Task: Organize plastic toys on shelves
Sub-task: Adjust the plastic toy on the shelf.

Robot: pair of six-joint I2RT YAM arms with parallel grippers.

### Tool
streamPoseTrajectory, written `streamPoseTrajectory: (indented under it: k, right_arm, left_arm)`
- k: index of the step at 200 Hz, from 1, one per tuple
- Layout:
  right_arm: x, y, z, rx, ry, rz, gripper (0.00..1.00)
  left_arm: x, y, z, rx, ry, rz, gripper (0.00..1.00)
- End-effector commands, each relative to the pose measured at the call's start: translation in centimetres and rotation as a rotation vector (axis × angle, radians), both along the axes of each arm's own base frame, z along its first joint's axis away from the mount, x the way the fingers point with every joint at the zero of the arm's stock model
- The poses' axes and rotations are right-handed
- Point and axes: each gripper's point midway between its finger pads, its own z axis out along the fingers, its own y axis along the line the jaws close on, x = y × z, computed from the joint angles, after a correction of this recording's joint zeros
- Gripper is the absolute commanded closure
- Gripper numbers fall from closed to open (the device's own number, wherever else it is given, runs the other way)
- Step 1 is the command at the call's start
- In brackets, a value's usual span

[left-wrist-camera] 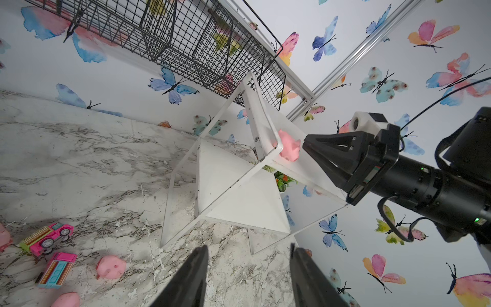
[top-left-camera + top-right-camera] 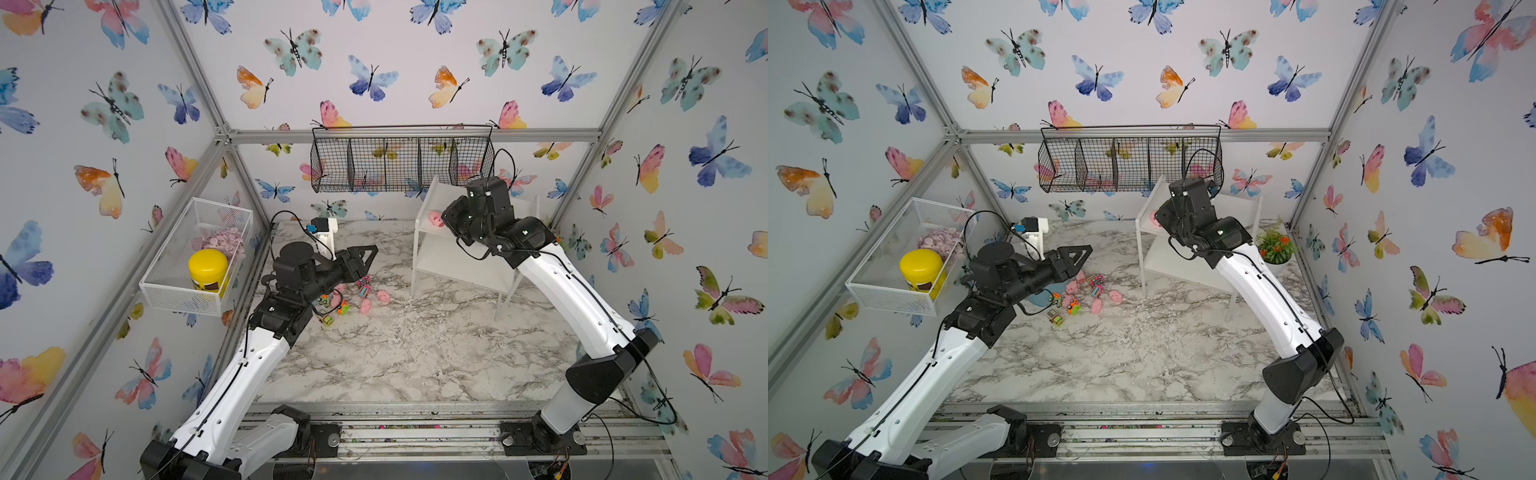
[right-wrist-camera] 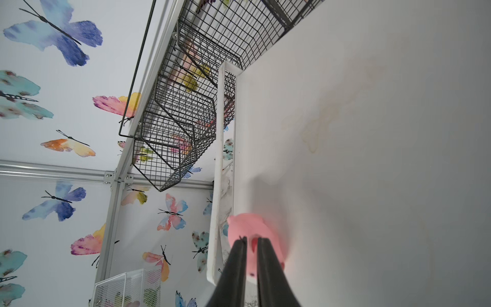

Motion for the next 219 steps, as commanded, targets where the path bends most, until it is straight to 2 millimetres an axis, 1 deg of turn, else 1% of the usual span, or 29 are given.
streamPoseTrajectory:
  k: [1, 23, 43, 52, 64, 69, 74, 78, 92, 96, 101, 115, 120, 135, 156, 179, 182, 189, 208, 219]
  right_arm:
    - [-0.5, 0.2, 1.0, 0.01, -0.03, 0.024, 0.84]
    - [-0.5, 0.4, 1.0, 0.015, -0.033, 0.033, 0.83]
    - [-0.6, 0.4, 2.1, -0.002, -0.07, 0.053, 0.81]
    - [-0.6, 0.3, 3.0, -0.031, -0.108, 0.07, 0.76]
    - [-0.9, 0.5, 4.4, -0.096, -0.189, 0.133, 0.64]
    - [-1.1, 0.8, 5.3, -0.137, -0.244, 0.182, 0.58]
    - [-1.6, 1.3, 6.2, -0.192, -0.314, 0.252, 0.49]
    - [-2.0, 1.7, 6.9, -0.231, -0.373, 0.312, 0.44]
    - [-3.9, 2.5, 8.7, -0.321, -0.564, 0.505, 0.33]
    - [-4.3, 2.5, 9.0, -0.334, -0.605, 0.551, 0.31]
    - [-4.4, 2.0, 9.2, -0.343, -0.628, 0.586, 0.3]
    - [-4.0, 0.4, 8.6, -0.334, -0.616, 0.693, 0.31]
    - [-3.5, -0.5, 8.2, -0.324, -0.596, 0.709, 0.32]
    - [-3.1, -1.6, 7.2, -0.292, -0.561, 0.772, 0.37]
    - [-3.2, -1.3, 5.8, -0.269, -0.505, 0.835, 0.38]
    - [-2.4, -1.3, 4.0, -0.287, -0.435, 0.845, 0.41]
    - [-2.2, -1.4, 3.9, -0.295, -0.43, 0.838, 0.43]
    - [-1.8, -1.7, 3.6, -0.317, -0.416, 0.82, 0.45]
    - [-0.6, -2.5, 2.6, -0.373, -0.369, 0.763, 0.63]
    - [0.1, -2.7, 1.7, -0.39, -0.334, 0.75, 0.66]
  left_arm:
    - [-0.5, 0.0, 0.6, -0.015, -0.022, -0.015, 0.45]
    - [-0.6, 0.1, 0.7, -0.014, -0.023, -0.015, 0.45]
    - [-0.6, 0.1, 0.8, -0.014, -0.026, -0.015, 0.45]
    - [-0.7, 0.1, 0.9, -0.013, -0.026, -0.015, 0.45]
    - [-0.7, 0.2, 1.0, -0.009, -0.03, -0.013, 0.45]
    - [-0.7, 0.2, 1.0, -0.005, -0.032, -0.01, 0.45]
    - [-0.7, 0.2, 1.1, -0.004, -0.034, -0.011, 0.45]
    - [-0.7, 0.3, 1.1, -0.002, -0.035, -0.01, 0.45]
    - [-0.8, 0.4, 1.1, 0.003, -0.038, -0.005, 0.45]
    - [-0.8, 0.4, 1.1, 0.004, -0.04, -0.004, 0.45]
    - [-0.7, 0.5, 1.1, 0.006, -0.039, -0.003, 0.45]
    - [-0.7, 0.5, 1.1, 0.01, -0.042, -0.002, 0.45]
    - [-0.7, 0.5, 1.1, 0.01, -0.044, -0.003, 0.45]
    - [-0.7, 0.5, 1.1, 0.011, -0.042, -0.005, 0.45]
    - [-0.7, 0.4, 1.2, 0.012, -0.042, -0.005, 0.45]
    - [-0.7, 0.5, 1.2, 0.012, -0.041, -0.007, 0.45]
    - [-0.7, 0.5, 1.2, 0.012, -0.041, -0.007, 0.45]
    - [-0.8, 0.5, 1.2, 0.013, -0.041, -0.004, 0.45]
    - [-0.8, 0.6, 1.2, 0.013, -0.039, -0.003, 0.45]
    - [-0.8, 0.6, 1.2, 0.012, -0.039, -0.002, 0.45]
